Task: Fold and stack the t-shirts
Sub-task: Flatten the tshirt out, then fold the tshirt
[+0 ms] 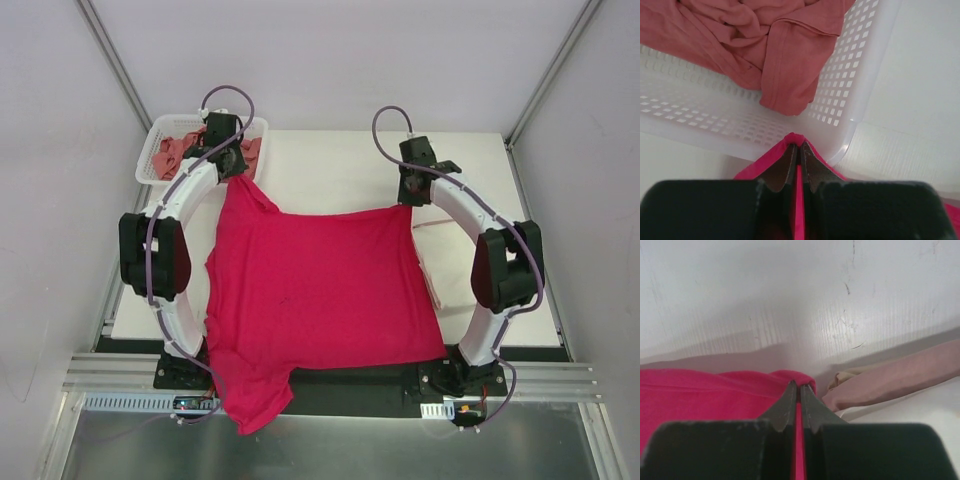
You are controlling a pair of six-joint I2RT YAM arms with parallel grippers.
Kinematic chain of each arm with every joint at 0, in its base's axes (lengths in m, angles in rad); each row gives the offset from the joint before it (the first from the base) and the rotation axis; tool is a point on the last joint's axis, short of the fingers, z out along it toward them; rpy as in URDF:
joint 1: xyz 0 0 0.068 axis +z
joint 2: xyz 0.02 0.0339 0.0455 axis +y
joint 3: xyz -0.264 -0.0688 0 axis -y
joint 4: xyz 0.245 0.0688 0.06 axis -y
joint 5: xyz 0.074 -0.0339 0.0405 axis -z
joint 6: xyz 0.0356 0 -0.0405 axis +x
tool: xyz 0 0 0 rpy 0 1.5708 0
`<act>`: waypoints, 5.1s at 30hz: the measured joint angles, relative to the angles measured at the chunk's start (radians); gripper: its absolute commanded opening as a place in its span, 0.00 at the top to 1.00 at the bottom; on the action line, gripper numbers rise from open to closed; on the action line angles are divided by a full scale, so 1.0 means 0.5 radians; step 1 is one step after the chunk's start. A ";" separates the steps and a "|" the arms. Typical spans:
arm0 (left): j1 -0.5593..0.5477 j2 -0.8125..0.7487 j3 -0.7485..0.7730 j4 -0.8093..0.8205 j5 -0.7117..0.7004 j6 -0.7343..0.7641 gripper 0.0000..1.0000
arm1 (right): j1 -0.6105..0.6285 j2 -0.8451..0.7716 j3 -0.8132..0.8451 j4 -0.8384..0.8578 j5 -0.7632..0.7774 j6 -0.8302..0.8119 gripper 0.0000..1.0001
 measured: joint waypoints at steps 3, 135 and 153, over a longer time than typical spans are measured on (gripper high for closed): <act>0.000 -0.008 0.011 0.016 0.000 0.014 1.00 | -0.039 0.005 0.032 -0.005 -0.012 -0.009 0.99; -0.001 -1.552 -1.579 -0.376 0.218 -0.848 0.89 | -0.033 -0.635 -0.672 -0.067 -0.385 -0.298 0.89; 0.360 -0.430 -1.258 -0.186 0.090 -0.745 1.00 | 0.114 -0.607 -0.652 -0.082 -0.372 -0.308 0.89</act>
